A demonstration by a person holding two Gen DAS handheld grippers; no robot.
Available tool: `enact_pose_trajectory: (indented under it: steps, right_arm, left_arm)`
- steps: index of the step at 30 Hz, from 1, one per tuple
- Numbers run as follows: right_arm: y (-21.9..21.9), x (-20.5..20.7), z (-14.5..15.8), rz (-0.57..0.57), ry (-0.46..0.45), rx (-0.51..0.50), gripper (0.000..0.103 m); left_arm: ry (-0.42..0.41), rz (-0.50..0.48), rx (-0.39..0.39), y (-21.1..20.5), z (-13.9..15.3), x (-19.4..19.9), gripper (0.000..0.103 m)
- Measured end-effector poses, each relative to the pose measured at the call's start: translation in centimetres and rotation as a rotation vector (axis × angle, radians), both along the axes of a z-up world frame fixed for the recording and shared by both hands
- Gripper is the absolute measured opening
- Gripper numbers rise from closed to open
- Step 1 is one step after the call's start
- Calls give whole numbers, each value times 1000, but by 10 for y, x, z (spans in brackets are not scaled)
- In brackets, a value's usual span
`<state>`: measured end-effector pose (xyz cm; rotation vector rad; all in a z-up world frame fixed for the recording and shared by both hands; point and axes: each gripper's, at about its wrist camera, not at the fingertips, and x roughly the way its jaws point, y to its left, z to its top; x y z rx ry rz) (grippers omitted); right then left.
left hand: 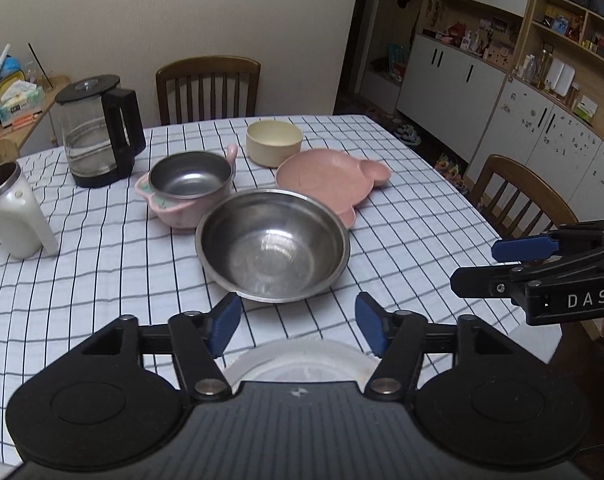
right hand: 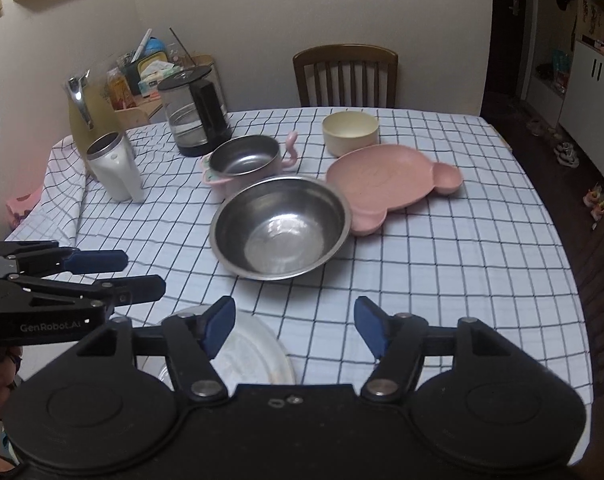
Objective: Organize plates and bowls
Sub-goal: 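Open both grippers and lift them away from the stacked plates, then move the left gripper to the pink bear-shaped plate and close on its rim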
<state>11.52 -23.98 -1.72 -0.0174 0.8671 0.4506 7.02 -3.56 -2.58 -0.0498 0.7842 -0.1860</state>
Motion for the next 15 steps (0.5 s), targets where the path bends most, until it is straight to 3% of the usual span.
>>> enact_pose_trajectory:
  steps: [5, 10, 15]
  right_arm:
    - [-23, 31, -3, -20, -3, 4, 81]
    - [-47, 69, -7, -29, -1, -1, 97]
    - [-69, 108, -12, -11, -6, -13, 99]
  left_arm:
    - [-16, 33, -4, -18, 2, 27, 76]
    - [-42, 81, -1, -40, 2, 62, 77]
    - [-47, 120, 21, -64, 1, 107, 77]
